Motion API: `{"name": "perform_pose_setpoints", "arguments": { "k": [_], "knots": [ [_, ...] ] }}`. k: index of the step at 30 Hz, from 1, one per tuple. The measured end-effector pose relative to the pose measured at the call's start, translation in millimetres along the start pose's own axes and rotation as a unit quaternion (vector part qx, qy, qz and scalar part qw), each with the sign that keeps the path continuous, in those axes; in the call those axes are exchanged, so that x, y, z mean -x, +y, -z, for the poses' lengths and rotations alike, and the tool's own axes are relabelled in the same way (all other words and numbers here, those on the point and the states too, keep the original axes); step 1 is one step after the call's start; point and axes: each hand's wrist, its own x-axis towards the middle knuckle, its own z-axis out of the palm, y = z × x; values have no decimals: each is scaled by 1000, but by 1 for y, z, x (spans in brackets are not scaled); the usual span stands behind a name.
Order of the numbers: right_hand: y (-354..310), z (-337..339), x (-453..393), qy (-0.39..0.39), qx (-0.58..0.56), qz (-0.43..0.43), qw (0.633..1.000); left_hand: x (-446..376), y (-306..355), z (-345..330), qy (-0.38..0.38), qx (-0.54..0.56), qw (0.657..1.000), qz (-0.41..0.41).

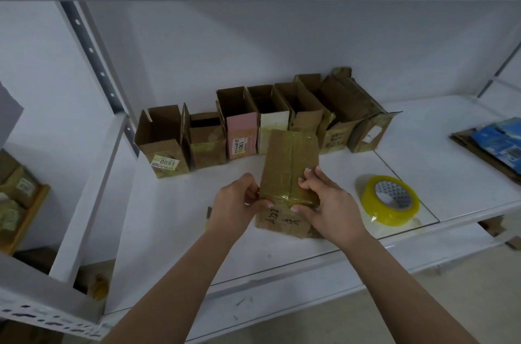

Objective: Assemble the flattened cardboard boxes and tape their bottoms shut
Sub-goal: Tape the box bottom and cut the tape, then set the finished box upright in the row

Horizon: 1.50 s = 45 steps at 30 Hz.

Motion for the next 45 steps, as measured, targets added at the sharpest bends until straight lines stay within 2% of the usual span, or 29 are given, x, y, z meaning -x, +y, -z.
{"name": "perform_pose_setpoints", "arguments": {
  "k": [5, 7, 9, 11, 13, 17, 20, 24, 29, 36, 40, 45],
  "knots": [
    [9, 4, 0, -21, -34, 22, 999, -2, 19, 10, -35, -56, 997, 43],
    [13, 3, 0, -29, -57, 30, 997, -5, 35, 10, -32, -53, 998, -18],
    [17, 2, 2, -39, -91, 32, 995, -9, 49, 2, -79, -80, 990, -84],
    [19, 3, 4, -48, -154, 18, 987, -11, 54, -9, -138, -184, 968, -105],
    [19, 4, 8, -44, -189, 1, 981, -11, 51, -16, -150, -258, 947, -117],
    [17, -6, 24, 50, -131, -55, 989, -12, 47, -16, -131, -267, 947, -118],
    [18, -11, 35, 91, -32, -117, 988, -13, 47, -17, -132, -275, 946, -111],
    [16, -17, 32, 184, 103, -28, 977, -12, 47, -17, -120, -264, 951, -106],
    [14, -20, 30, 148, 107, -26, 983, -10, 47, -16, -113, -251, 956, -103],
    [21, -13, 37, 187, 34, 33, 981, -10, 48, -16, -113, -262, 953, -97],
    [48, -4, 35, 108, -92, -9, 990, -10, 48, -17, -114, -254, 956, -89],
    [48, 4, 22, 83, -91, 22, 992, -9, 48, -17, -113, -241, 960, -85]
  ]
}}
